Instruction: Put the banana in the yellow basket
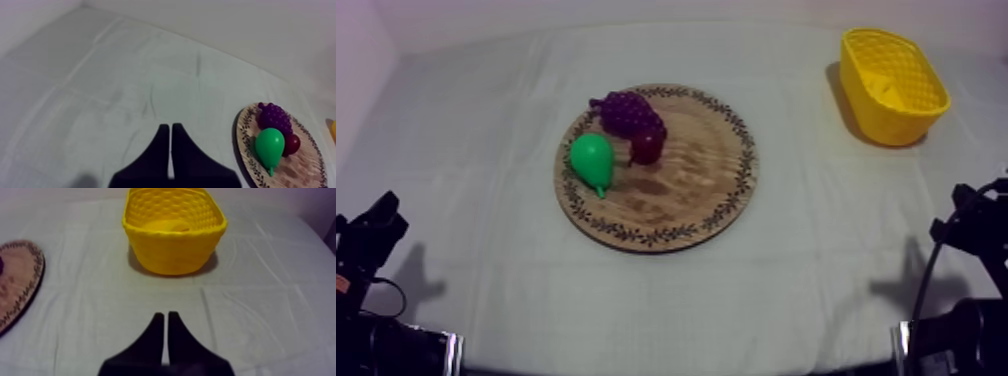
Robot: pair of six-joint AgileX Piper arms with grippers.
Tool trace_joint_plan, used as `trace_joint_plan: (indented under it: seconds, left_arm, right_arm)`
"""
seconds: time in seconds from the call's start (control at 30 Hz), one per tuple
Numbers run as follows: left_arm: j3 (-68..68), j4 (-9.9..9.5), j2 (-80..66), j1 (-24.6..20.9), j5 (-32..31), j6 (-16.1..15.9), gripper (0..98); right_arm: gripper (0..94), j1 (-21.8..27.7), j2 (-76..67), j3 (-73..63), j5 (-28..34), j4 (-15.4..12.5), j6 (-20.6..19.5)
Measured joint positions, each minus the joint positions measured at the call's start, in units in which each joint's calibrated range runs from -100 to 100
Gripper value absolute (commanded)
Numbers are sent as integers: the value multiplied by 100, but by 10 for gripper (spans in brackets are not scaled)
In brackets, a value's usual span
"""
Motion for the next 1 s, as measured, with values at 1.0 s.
trace_joint_plan:
  seconds: [1.0]
  left_arm:
    - [0, 0, 0, 0, 0, -3, 1]
  right_arm:
    - [2, 5, 0, 6, -38, 0, 337]
